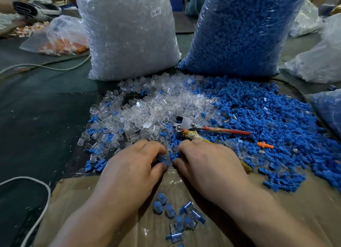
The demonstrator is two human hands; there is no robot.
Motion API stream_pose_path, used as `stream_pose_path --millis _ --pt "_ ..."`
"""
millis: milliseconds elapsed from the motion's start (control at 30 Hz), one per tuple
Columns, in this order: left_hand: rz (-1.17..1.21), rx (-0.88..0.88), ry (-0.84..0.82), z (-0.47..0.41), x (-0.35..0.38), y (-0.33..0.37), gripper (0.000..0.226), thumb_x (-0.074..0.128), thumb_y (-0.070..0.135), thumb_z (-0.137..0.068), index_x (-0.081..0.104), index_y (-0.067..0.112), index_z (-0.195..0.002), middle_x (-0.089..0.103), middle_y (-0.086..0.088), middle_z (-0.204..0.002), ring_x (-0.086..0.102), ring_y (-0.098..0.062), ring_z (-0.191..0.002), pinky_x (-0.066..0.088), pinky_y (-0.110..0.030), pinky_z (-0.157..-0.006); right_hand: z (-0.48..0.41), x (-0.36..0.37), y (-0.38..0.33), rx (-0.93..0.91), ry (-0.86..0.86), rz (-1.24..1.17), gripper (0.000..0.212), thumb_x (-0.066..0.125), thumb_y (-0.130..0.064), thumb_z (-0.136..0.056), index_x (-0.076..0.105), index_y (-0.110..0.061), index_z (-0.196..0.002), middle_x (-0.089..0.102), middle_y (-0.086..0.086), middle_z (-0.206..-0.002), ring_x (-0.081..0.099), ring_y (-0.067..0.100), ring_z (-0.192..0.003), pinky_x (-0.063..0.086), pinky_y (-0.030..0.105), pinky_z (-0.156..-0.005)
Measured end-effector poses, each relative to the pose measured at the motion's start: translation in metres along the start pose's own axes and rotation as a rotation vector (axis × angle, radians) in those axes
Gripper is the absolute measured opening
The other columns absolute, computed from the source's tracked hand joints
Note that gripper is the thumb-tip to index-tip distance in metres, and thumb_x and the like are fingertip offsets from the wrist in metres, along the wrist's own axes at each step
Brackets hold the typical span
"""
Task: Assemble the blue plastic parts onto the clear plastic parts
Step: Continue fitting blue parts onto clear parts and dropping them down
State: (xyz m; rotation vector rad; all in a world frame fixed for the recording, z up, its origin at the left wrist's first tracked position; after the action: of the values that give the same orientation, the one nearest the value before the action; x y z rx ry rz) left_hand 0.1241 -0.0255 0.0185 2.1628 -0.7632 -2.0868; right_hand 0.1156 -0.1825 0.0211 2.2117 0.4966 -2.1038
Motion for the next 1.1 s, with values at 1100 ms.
stream_pose_path --millis 1100 --pt "0.562 -0.06 0.202 0.004 0.004 -0.001 0.025 0.052 0.049 -0.087 0.057 0.052 -0.111 0.068 0.033 -0.094 0.065 0.01 -0.089 0.051 -0.009 -0.062 0.001 -0.006 0.015 0.075 0.207 -0.418 0.007 0.059 -0.037 -0.093 0.053 -0.035 -0.097 0.055 -0.019 -0.087 0.05 0.0 -0.081 0.036 0.013 -0.066"
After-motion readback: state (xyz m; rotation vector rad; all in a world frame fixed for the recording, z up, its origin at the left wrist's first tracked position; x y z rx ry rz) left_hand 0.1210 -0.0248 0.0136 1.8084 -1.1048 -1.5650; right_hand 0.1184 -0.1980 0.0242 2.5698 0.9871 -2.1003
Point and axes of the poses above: each hand's wrist, its own z-axis away from the middle knuckle, its own x-axis out of the palm, y = z × x, the point moved 4 cm from there along -z, towards the middle knuckle
